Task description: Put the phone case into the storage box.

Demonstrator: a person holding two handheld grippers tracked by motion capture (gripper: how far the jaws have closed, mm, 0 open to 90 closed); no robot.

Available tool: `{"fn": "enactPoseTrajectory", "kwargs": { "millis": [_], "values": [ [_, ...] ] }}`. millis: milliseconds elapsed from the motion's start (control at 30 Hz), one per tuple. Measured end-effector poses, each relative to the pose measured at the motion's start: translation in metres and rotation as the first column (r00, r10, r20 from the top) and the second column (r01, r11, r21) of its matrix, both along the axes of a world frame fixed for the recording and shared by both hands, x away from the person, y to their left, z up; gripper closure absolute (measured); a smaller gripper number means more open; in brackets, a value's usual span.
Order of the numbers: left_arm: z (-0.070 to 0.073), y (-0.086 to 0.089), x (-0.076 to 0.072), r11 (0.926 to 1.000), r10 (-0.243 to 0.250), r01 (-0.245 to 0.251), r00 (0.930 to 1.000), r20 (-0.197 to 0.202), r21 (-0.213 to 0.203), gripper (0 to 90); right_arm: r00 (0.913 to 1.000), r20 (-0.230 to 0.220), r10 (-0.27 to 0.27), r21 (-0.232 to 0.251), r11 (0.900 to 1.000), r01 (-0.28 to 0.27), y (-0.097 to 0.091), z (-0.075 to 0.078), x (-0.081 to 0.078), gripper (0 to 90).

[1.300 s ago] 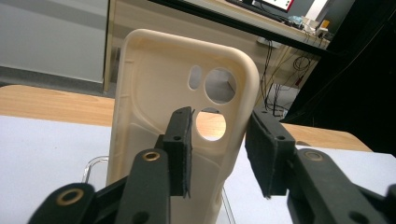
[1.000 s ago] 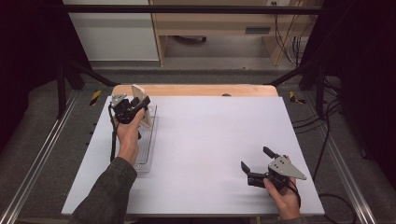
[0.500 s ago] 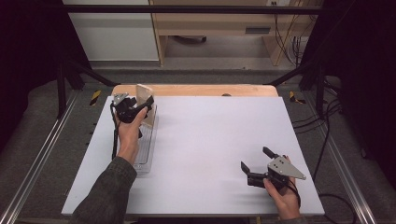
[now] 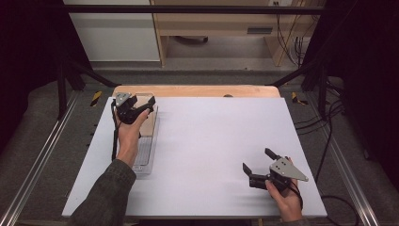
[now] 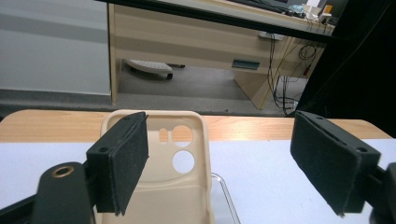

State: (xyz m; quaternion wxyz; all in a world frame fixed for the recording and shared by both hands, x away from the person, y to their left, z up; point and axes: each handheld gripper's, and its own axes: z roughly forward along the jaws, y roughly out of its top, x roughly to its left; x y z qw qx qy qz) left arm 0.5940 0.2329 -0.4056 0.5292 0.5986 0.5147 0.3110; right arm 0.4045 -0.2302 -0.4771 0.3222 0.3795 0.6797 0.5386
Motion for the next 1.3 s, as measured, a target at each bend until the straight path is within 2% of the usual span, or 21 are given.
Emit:
{"fn": "enactPoseTrajectory", "kwargs": {
  "millis": [233,400,433,533,633,800,1300],
  "values": [
    [0.009,0.000,-0.009,0.9992,-0.028,0.027,0.9995,0.017,0.031,14.9,1.0000,0.006,-0.001,0.000,1.0000,0.001,0.000,0.001,-0.001,2.7],
    [0.014,0.001,-0.014,0.9988,-0.033,0.032,0.9992,0.022,0.037,9.4,1.0000,0.008,-0.004,-0.001,1.0000,0.004,0.000,0.001,-0.001,2.6],
    [0.016,0.001,-0.016,0.9979,-0.037,0.036,0.9989,0.029,0.054,8.5,0.9999,0.010,-0.005,0.001,1.0000,0.005,-0.001,0.002,-0.001,2.6],
    [0.019,0.002,-0.020,0.9974,-0.041,0.039,0.9986,0.033,0.061,6.1,0.9999,0.009,-0.007,0.005,1.0000,0.007,-0.001,0.002,-0.002,2.6],
    [0.022,0.004,-0.023,0.9973,-0.047,0.045,0.9983,0.035,0.058,4.6,0.9999,0.011,-0.007,0.005,1.0000,0.007,-0.001,0.002,-0.002,2.6],
    [0.026,0.006,-0.028,0.9957,-0.054,0.050,0.9973,0.051,0.078,3.8,0.9999,0.014,-0.006,0.005,1.0000,0.006,0.000,0.003,-0.002,2.5],
    [0.030,0.009,-0.037,0.9947,-0.074,0.069,0.9950,0.066,0.076,2.9,0.9999,0.016,-0.007,0.004,1.0000,0.007,0.000,0.003,-0.002,2.4]
  ]
}}
